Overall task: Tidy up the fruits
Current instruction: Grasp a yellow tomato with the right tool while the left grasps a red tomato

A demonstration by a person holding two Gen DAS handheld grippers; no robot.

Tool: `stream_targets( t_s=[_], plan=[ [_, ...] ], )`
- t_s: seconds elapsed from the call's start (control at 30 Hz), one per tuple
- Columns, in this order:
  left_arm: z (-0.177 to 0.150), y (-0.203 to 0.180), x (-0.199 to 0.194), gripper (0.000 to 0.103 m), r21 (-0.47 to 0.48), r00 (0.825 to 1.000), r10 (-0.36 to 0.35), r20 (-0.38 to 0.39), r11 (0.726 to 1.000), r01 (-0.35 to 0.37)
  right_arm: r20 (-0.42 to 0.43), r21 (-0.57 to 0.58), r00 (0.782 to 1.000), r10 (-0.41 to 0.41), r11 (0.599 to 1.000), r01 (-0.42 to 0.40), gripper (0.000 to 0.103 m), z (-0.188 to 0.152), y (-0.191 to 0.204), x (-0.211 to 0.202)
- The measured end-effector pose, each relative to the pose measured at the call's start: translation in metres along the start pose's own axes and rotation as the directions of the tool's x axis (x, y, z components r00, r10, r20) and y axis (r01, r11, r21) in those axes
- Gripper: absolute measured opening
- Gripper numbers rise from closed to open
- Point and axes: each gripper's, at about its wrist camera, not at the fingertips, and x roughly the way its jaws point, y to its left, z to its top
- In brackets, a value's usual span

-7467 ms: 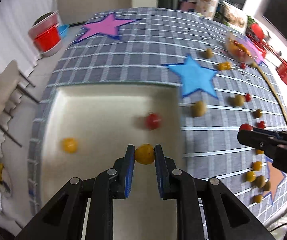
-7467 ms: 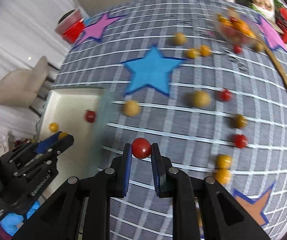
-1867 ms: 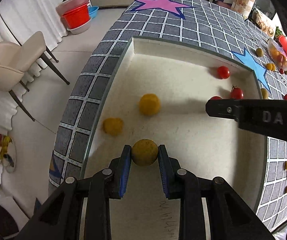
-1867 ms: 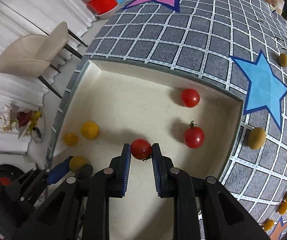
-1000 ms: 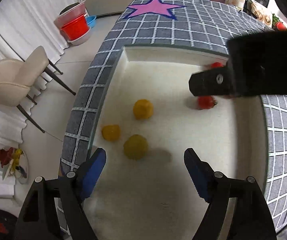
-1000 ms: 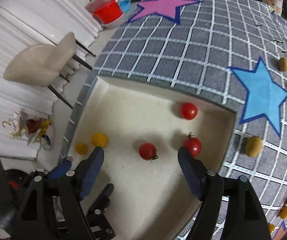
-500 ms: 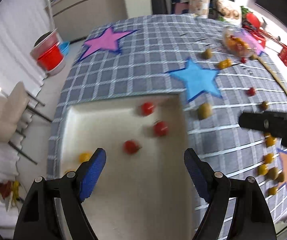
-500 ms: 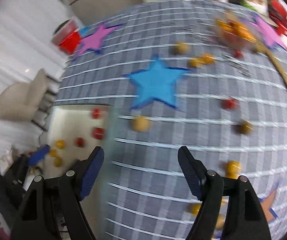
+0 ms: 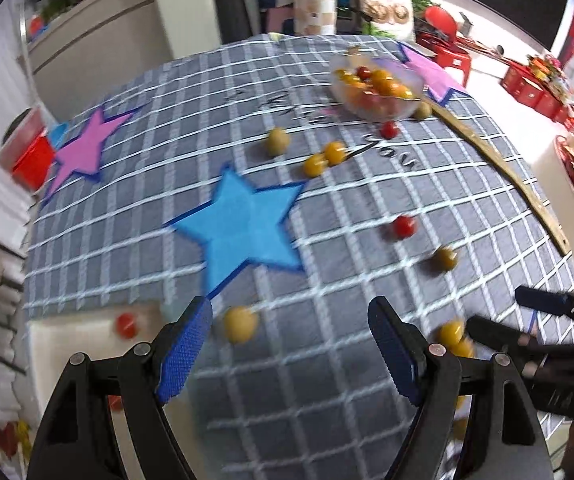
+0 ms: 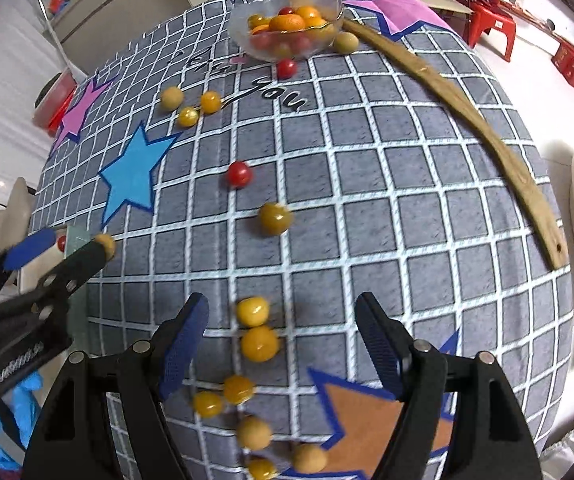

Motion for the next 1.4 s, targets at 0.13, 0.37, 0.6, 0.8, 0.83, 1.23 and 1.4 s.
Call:
stream_targets(
  t_s=[0.13,0.37,0.6,0.8,0.83,1.23,1.4],
  plan=[
    [0.022,-0.019,0.023,0.081,0.012,0.998,-0.053,-0.016,0.999,0.053,-0.001,-0.028,1.0,0.023,0.999,-0.023,0.056,0.003,-0.002,0.005],
    [0.046,-0.051,0.057,0.081,0.061,0.995,-0.089,-0.046,0.994,0.092,0.02,-0.086,0.998,0.066,0.994,-0.064,0.055,0.006,-0.005,0.015],
    [0.049,-0.067,0.076,0.063,0.095,0.995,-0.065,-0.07,0.993,0.071,0.038,-0.091,0.995,0.094,0.992,-0.091,0.055,0.008,-0.01,0.022],
    [0.052,-0.075,0.074,0.023,0.129,0.997,-0.065,-0.051,0.989,0.071,0.051,-0.1,0.994,0.096,0.991,-0.091,0.055,0.016,-0.009,0.029],
    [0.055,-0.076,0.075,0.02,0.128,0.997,-0.062,-0.053,0.989,0.069,0.055,-0.104,0.994,0.094,0.991,-0.088,0.055,0.017,-0.008,0.03],
    [0.038,-0.036,0.064,0.02,-0.011,0.994,-0.083,-0.073,0.997,0.082,0.075,-0.152,0.996,0.052,0.988,-0.04,0.023,0.036,0.013,0.044],
    [0.024,-0.025,0.05,0.02,-0.045,0.993,-0.094,-0.068,0.995,0.091,0.04,-0.106,0.992,0.12,0.988,-0.115,0.023,0.038,0.007,0.04]
  ],
)
